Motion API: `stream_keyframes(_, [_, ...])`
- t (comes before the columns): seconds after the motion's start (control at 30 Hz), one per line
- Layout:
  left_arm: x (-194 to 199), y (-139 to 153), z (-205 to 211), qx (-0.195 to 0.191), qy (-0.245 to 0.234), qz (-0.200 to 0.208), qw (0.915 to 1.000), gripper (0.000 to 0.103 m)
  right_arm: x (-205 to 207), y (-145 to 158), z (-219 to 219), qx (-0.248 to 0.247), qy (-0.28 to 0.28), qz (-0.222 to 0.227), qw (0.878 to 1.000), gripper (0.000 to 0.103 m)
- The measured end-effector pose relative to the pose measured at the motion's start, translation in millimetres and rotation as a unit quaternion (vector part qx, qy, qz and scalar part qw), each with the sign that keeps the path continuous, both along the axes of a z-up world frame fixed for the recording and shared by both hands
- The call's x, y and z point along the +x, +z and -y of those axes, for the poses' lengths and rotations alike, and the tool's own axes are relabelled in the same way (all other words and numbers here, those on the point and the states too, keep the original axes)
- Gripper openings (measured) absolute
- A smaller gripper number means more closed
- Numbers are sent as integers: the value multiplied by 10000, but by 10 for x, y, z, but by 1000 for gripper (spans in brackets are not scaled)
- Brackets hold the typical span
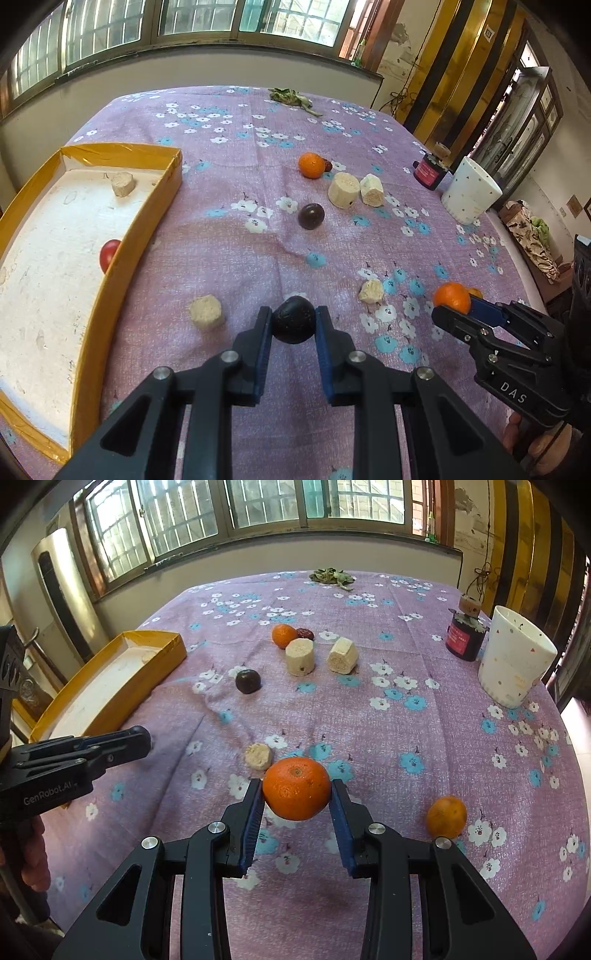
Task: Organize fruits
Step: 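Grasp a tangerine with the right tool while the left tool grasps a dark plum, then carry the tangerine and plum over the yellow tray with both tools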
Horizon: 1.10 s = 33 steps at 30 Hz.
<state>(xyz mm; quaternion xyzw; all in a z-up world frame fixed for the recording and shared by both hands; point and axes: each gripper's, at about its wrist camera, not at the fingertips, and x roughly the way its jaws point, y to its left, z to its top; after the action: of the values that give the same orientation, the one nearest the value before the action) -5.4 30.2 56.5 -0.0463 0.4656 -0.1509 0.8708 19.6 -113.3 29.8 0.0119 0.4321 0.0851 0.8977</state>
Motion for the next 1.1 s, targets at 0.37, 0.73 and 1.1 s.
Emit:
stream_keyframes(0.37, [-111,183,-434,-82,190,187,9996,25,21,188,-479,-9,256,201,9995,35])
stream_keyframes(0.73, [-64,281,-1142,-117,717,298,9969,25,209,321,-1139,-20,757,271,9968,35])
stream_keyframes(1.1, [214,189,-1885,2,1281,197,9916,25,654,346,-1818,28,1199,183,9926,35])
